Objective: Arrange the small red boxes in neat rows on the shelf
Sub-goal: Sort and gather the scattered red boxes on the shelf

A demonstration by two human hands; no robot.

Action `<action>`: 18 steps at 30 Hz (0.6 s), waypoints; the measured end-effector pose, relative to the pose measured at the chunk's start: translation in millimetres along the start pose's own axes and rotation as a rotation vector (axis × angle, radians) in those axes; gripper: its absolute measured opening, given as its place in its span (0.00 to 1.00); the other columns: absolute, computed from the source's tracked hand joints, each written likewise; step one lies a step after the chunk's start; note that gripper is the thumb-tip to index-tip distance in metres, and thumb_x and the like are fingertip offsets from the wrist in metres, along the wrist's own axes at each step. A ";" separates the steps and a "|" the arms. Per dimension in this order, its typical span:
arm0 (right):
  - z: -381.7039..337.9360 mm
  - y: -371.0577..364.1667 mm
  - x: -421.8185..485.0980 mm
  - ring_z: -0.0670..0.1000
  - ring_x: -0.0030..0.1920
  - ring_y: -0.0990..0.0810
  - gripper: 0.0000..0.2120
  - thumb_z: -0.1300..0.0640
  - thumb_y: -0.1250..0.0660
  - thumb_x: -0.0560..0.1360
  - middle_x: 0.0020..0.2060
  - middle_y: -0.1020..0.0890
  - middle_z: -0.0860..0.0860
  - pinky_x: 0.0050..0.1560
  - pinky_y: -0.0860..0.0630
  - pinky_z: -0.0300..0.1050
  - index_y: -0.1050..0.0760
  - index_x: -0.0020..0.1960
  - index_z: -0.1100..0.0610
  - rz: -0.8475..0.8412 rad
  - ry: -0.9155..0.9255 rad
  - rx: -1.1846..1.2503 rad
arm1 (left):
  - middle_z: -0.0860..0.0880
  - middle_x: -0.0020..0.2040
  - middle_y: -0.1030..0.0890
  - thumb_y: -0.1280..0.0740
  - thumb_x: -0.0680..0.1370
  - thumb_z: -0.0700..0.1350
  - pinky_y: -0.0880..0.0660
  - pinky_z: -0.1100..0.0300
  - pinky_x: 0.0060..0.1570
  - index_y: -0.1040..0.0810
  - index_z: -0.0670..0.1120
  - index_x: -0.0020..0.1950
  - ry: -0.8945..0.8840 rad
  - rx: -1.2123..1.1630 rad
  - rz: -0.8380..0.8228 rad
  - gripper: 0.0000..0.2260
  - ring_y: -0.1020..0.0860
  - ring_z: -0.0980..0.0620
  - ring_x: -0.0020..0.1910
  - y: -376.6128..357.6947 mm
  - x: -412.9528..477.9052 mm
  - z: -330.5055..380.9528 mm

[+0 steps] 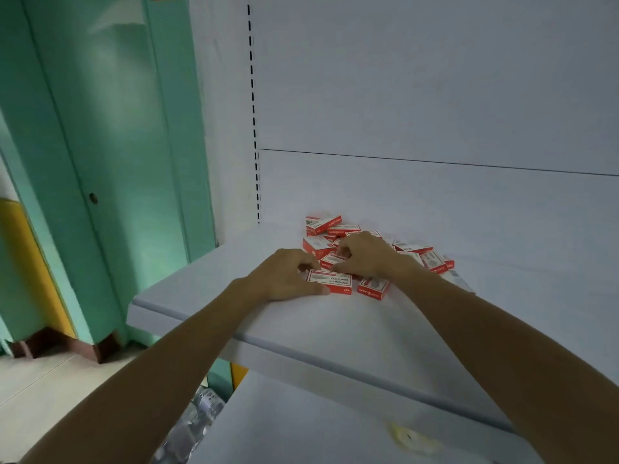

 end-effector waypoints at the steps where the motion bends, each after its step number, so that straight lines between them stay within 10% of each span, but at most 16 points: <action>1: -2.8 0.1 0.4 0.47 0.40 0.24 0.17 0.43 0.34 0.71 0.45 0.20 0.49 0.38 0.31 0.39 0.25 0.51 0.55 0.008 -0.010 -0.009 | 0.52 0.52 0.20 0.29 0.69 0.56 0.30 0.65 0.43 0.22 0.50 0.55 -0.010 -0.004 0.009 0.18 0.25 0.55 0.46 2.0 -1.0 -1.0; 18: 27.1 32.4 -142.2 0.55 0.51 0.23 0.19 0.42 0.33 0.71 0.51 0.21 0.52 0.44 0.30 0.45 0.23 0.54 0.55 0.383 -0.347 0.022 | 0.51 0.50 0.20 0.28 0.69 0.53 0.30 0.65 0.41 0.21 0.48 0.55 -0.334 -0.112 0.122 0.17 0.26 0.56 0.44 -20.3 -15.3 66.3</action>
Point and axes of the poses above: each hand's wrist, its own x-axis towards the middle knuckle, its own y-axis out of the back of the hand, z = x × y, the point moved 2 cm from there along x, towards the middle knuckle
